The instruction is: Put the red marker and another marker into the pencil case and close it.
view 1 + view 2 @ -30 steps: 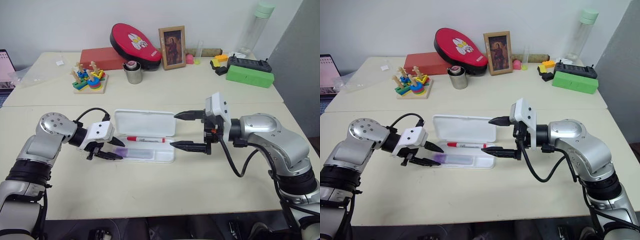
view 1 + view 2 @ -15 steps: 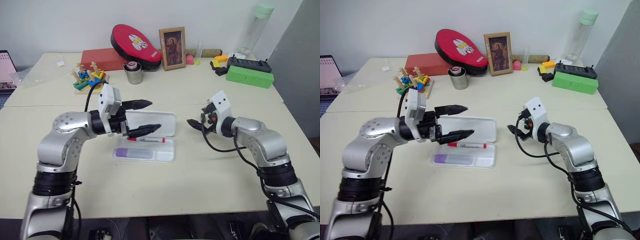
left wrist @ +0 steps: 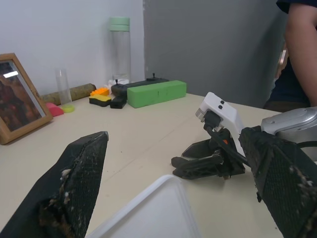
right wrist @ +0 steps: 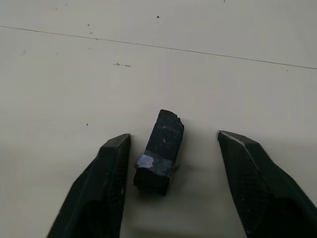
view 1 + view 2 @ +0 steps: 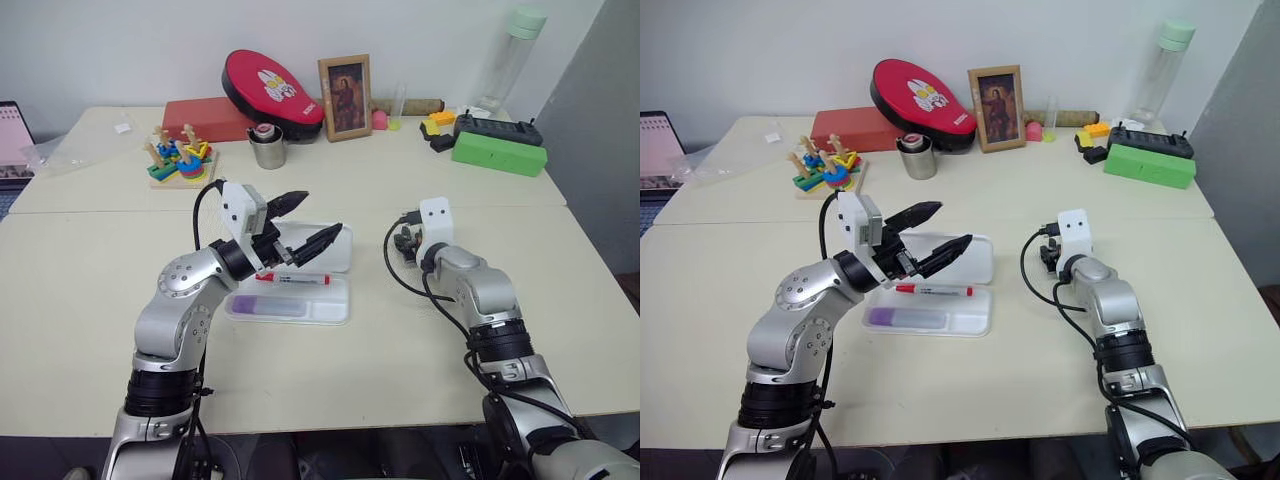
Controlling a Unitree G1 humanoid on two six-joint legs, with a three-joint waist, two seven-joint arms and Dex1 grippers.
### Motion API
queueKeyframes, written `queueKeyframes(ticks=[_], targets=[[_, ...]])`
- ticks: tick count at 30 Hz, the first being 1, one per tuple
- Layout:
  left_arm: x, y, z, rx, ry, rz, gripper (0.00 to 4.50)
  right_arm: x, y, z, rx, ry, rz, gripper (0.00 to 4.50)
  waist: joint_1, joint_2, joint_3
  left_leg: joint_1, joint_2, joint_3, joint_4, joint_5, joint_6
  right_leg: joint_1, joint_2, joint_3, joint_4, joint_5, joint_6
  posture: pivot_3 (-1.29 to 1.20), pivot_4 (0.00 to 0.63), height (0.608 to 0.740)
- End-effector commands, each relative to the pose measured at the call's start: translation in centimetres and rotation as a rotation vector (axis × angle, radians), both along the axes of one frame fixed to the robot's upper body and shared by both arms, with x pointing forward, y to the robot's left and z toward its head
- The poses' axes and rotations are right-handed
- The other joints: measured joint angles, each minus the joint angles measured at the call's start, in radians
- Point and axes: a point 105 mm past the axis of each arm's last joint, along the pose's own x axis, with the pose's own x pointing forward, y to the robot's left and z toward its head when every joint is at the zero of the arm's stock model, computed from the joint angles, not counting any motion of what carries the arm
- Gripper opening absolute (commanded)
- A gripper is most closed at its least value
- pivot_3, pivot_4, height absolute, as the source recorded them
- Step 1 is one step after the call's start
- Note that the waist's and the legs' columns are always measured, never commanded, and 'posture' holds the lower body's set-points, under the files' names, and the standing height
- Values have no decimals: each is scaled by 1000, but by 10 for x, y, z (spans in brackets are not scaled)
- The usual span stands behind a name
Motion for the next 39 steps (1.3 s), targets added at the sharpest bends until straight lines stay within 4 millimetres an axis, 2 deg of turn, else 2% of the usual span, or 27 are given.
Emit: queueKeyframes(ticks=[1,3,7,8,10,12,14,16,18,20,24,29,34,39], targets=[[4,0,12,-10,-63,18,4500,1,-8,11,-24,-33,-7,1997,1,0,0,0,0,0,0,0,0,0,0,0,0,0,0,0,150,740],[6,-4,14,-16,-70,8,4500,1,-7,15,-9,-53,20,1511,1,0,0,0,0,0,0,0,0,0,0,0,0,0,0,0,150,740],[4,-13,26,-81,-79,-44,4500,-4,3,34,-48,-141,186,462,1,0,0,-1,0,0,0,0,0,0,0,0,-1,0,0,0,150,740],[2,-13,28,-86,-79,-56,4500,-5,5,39,-57,-164,228,315,1,0,0,-1,0,0,0,0,0,0,0,0,-1,0,0,0,150,740],[-6,-11,27,-68,-76,-90,4500,-12,12,58,-44,-217,364,314,-2,0,0,-1,0,0,-1,0,0,0,0,0,-1,0,0,0,150,740],[-13,-9,24,-43,-69,-114,4500,-20,18,69,-32,-240,479,314,-7,0,0,-1,0,0,-1,0,0,-1,0,0,-1,0,0,0,150,740],[-25,1,16,0,-34,-136,4500,-48,32,77,-55,-240,746,314,-8,0,0,0,0,0,-1,0,0,-1,0,0,-2,0,0,0,150,740],[-32,7,13,24,-14,-143,4500,-67,38,78,-71,-213,896,314,-6,1,1,0,0,0,-2,0,0,-1,0,0,-2,0,0,0,150,740],[-44,29,-2,94,36,-118,4500,-104,50,73,-149,-142,1189,314,-5,1,1,0,0,0,-2,0,0,0,0,0,-3,0,0,0,150,740],[-52,46,-12,146,75,-84,4500,-120,62,67,-221,-89,1340,314,-8,1,1,0,0,1,-2,0,0,0,0,1,-4,0,0,0,150,740],[-63,62,-18,174,107,-53,4500,-116,83,55,-336,-46,1396,314,-5,1,1,1,1,1,-2,0,0,0,0,1,-5,-3,4,0,150,740],[-76,71,-30,191,158,-33,4500,-98,104,38,-399,6,1330,314,2,0,0,1,1,1,-1,0,0,1,0,1,-7,-2,5,0,150,740],[-81,77,-30,185,167,-11,4500,-90,108,30,-433,22,1304,314,7,0,0,-1,1,1,-2,0,0,-1,0,0,-7,0,1,0,150,740],[-81,81,-28,188,166,7,4500,-96,110,30,-434,34,1330,314,6,0,0,-1,1,2,-3,0,0,-1,0,0,-8,0,1,0,150,740]])
